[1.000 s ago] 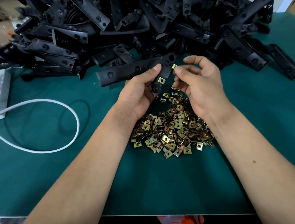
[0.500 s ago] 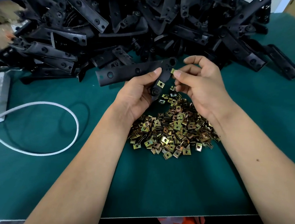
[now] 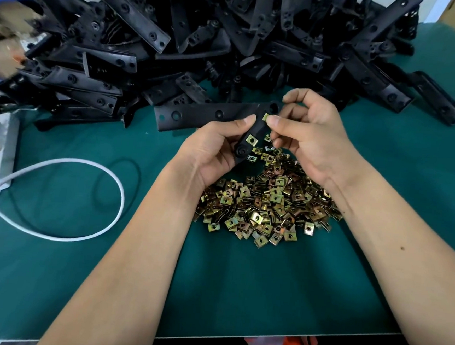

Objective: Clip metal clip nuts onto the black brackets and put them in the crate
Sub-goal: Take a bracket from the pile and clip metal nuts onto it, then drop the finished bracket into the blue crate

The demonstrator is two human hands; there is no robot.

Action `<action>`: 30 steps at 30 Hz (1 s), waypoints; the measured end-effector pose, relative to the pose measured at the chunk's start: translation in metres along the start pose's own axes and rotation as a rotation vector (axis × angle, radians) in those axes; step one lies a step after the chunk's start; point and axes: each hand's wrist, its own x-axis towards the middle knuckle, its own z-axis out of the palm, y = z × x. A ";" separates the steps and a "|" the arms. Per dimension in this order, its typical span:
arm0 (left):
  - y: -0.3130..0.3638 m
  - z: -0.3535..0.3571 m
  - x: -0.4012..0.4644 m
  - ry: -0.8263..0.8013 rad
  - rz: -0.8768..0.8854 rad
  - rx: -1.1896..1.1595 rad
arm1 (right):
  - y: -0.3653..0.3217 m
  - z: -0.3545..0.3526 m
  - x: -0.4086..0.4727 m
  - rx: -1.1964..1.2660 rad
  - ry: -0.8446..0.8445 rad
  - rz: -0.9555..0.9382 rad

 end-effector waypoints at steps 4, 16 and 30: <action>-0.001 -0.001 0.002 -0.012 -0.017 0.021 | 0.001 0.000 0.000 -0.003 -0.005 -0.007; -0.004 0.004 0.005 0.076 0.021 0.087 | 0.010 0.001 0.002 0.115 0.093 0.041; -0.018 0.002 0.013 0.291 0.335 0.718 | 0.004 0.007 0.005 -0.145 0.306 -0.106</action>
